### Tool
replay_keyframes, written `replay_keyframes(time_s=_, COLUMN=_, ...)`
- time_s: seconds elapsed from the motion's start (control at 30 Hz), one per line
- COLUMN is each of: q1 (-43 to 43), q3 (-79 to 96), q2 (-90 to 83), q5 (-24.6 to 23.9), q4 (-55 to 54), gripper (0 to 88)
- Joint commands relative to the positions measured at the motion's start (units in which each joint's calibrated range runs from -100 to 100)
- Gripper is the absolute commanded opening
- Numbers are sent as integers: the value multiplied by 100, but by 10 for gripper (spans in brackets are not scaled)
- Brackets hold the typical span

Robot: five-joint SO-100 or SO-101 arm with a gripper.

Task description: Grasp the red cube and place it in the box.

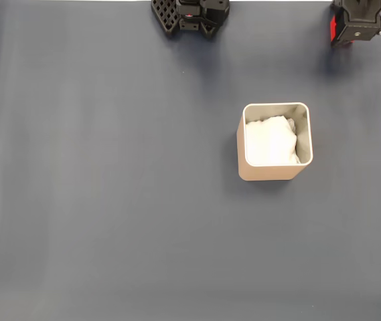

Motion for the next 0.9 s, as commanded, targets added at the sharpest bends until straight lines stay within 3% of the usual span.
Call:
replay_keyframes(time_s=0.0, q1=1, q3=-71, q2=-303, q5=-34, q4=-38, gripper=305)
replay_keyframes(time_s=0.07, q1=1, q3=-99, q2=-311, q5=-24, q4=-29, gripper=250)
replay_keyframes(time_s=0.23, q1=8, q3=-153, q2=-320, q5=-59, q4=36, gripper=11)
replay_keyframes(time_s=0.87, q1=129, q3=-646, q2=-822, q5=-39, q4=808, gripper=2)
